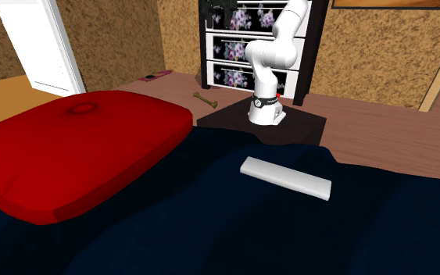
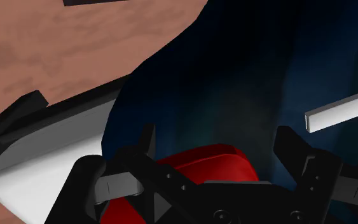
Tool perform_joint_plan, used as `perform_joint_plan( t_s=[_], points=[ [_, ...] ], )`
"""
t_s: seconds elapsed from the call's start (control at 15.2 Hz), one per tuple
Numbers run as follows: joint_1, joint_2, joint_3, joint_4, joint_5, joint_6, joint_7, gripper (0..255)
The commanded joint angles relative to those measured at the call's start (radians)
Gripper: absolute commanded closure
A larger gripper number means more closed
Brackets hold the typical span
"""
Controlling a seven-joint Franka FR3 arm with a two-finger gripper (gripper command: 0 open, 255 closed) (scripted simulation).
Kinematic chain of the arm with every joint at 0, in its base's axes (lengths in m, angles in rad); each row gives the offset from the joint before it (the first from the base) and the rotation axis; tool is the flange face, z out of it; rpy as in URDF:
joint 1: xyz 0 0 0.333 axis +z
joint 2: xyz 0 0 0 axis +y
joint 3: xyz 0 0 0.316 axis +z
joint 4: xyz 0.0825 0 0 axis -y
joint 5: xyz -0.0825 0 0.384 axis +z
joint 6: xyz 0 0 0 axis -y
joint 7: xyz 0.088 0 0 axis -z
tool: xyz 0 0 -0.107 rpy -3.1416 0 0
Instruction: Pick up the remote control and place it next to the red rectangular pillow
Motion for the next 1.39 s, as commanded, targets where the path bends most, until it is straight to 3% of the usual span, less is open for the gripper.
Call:
perform_joint_plan(
  t_s=[0.0, 0.66, 1.32],
  points=[
    [0.000, 0.000, 0.000, 0.000, 0.000, 0.000, 0.000, 0],
    [-0.004, 0.032, 0.282, -0.115, 0.148, 0.147, 0.423, 0],
    [-0.052, 0.272, 0.578, -0.047, 0.228, 0.327, 0.852, 0]
  ],
)
